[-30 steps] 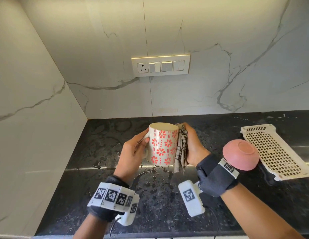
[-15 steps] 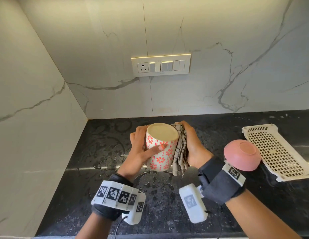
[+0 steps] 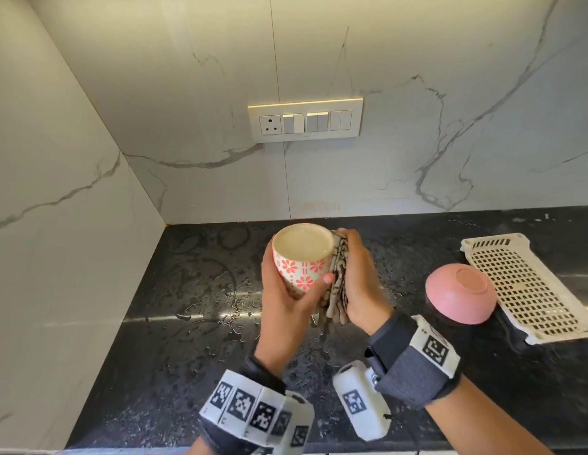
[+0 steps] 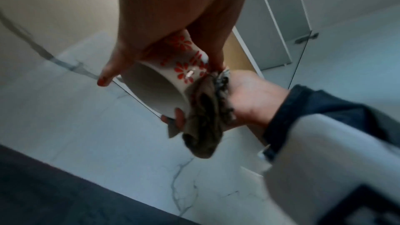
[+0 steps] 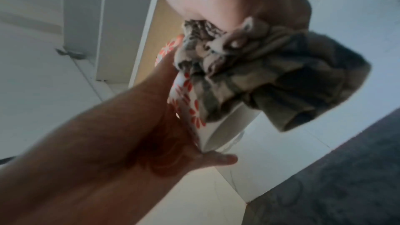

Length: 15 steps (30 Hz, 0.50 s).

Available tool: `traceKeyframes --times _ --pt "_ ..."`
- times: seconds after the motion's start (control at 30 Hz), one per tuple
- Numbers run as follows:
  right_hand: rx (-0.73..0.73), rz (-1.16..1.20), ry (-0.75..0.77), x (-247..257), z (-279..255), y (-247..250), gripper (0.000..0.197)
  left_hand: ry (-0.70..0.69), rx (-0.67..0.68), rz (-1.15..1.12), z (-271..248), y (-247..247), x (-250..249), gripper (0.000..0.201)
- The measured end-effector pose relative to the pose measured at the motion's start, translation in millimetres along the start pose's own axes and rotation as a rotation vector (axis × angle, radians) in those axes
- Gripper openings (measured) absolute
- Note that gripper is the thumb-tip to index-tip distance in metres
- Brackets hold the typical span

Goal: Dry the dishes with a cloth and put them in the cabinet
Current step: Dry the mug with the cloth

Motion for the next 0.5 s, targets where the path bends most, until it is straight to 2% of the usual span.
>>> traceKeyframes --times 0.07,0.1,0.17,0.23,0.3,0.37,0.4,0.5 --pt "-0.014 -0.073 -0.008 1.2 3.0 0.6 0.055 0.018 0.035 -0.060 1.9 2.7 -3.7 0.066" --pt "0.005 -0.085 -0.042 0.4 5.5 0.3 0.056 0.027 0.055 -0.075 2.0 4.3 -3.5 0.066" --pt "0.104 -0.048 -0.118 3.2 7.2 -6.4 0.043 0.037 0.089 -0.087 2.7 7.0 -2.2 0.073" --pt "0.200 0.002 -0.204 9.2 3.8 -13.1 0.041 0.054 0.130 -0.113 4.7 6.5 -1.5 0.076" --pt "0.220 -0.020 -0.198 13.3 2.9 -14.4 0.045 0.069 0.160 -0.147 8.2 7.4 -0.3 0.075" --pt "0.131 -0.072 -0.100 17.6 0.0 -13.1 0.059 0.067 0.156 -0.164 12.7 12.1 -0.4 0.081" --pt "0.055 -0.116 -0.004 20.7 -2.9 -10.8 0.066 0.066 0.148 -0.176 14.4 13.8 -1.9 0.086" --pt "-0.083 -0.296 0.273 38.0 -22.8 -13.2 0.068 0.076 0.100 -0.228 17.9 19.3 -8.4 0.089"
Point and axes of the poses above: each hand's wrist, its own z-axis towards the middle knuckle, its own y-axis out of the back of the hand, x = y × z, the point moved 8 cm from there along z, towards the middle knuckle, and after that the axes turned 4 degrees about -y, right-handed, at the moved point
